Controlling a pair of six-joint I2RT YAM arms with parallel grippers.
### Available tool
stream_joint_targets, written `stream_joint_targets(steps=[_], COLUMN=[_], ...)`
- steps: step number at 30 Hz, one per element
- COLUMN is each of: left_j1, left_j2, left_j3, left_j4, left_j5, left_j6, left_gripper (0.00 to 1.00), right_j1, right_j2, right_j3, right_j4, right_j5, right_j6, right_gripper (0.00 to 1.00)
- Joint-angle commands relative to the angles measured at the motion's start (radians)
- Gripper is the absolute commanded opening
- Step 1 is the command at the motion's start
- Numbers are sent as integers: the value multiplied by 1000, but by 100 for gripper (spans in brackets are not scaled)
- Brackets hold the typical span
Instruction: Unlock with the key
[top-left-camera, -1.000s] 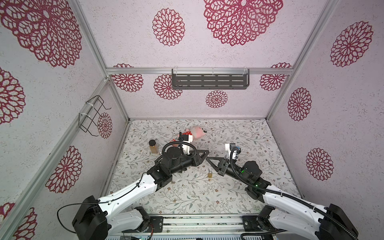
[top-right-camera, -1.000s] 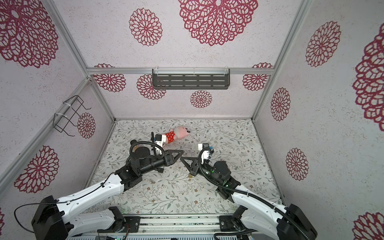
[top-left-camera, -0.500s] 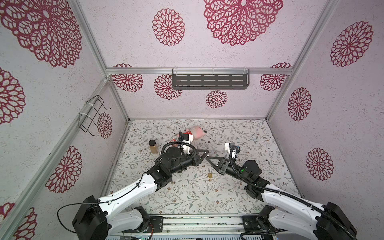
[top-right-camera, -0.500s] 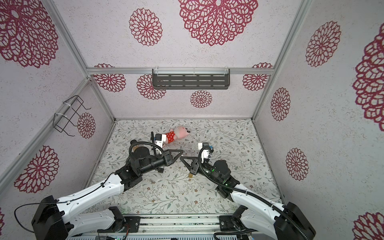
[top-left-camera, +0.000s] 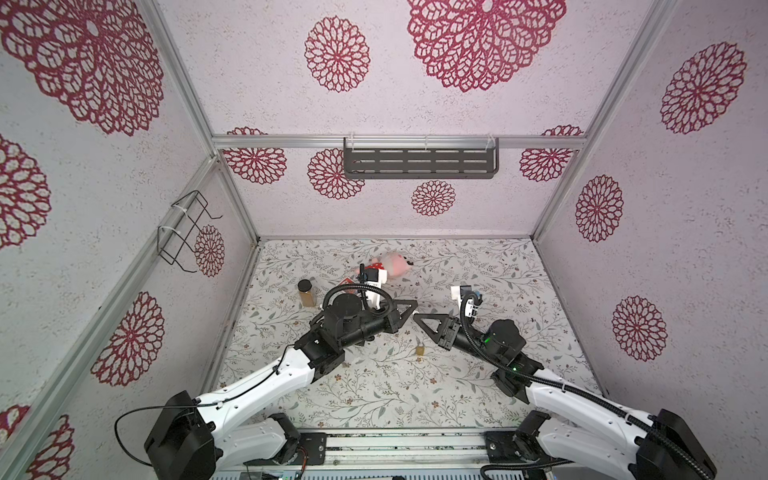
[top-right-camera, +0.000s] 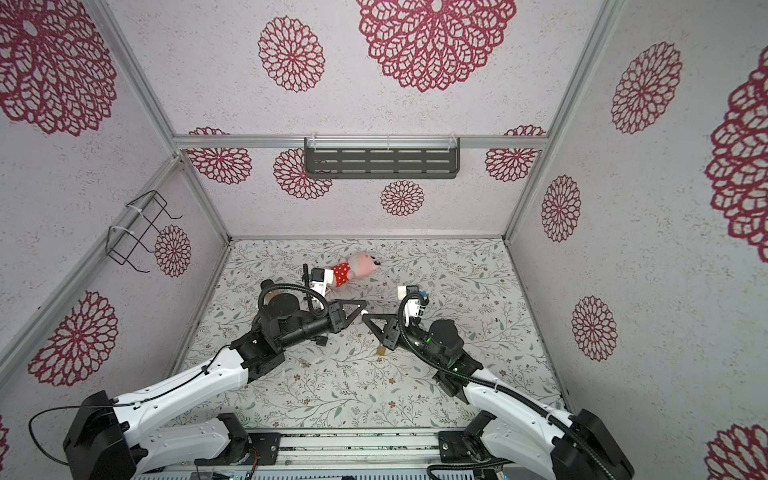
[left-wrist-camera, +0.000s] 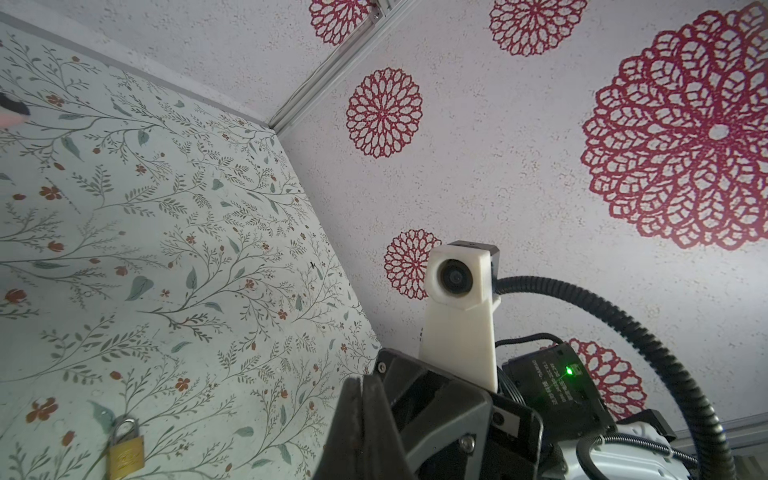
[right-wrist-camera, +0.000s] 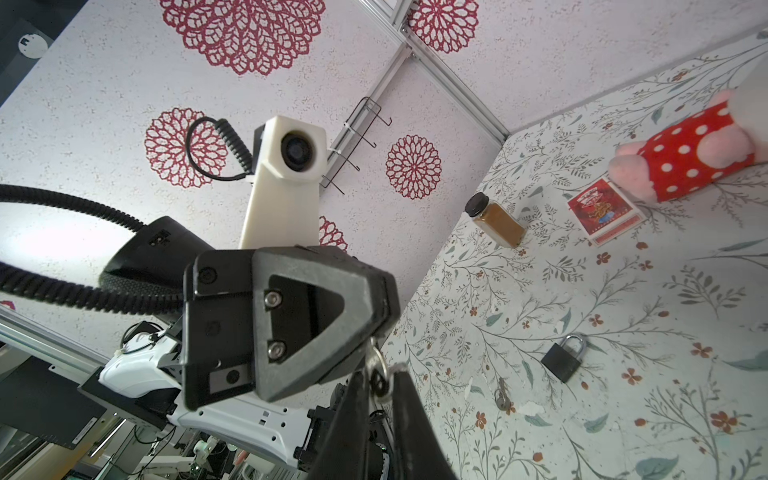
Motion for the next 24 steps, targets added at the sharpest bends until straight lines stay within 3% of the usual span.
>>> stream_joint_targets(steps=[1,7,12,24], left_j1=[0,4,6,6], left_j2=[-23,-26,-23,33], left_j3=[25,69,98,158], left_j4=[-17,-139,-203,-242], left_j5=[-17,-45,-44,37], left_j6=[47,110,156,188], left_gripper=[0,0,0,0], right_j1=[-9,-21,-63,-117], right_j2=[-42,-87,-128,-70], right_j3=[37,40,60,152], right_j4=[-73,-193,-279,-328], right_j5=[30,32,-62,-240], right_j6=[-79,-146,-160,-175], right_gripper=[24,35,44,45])
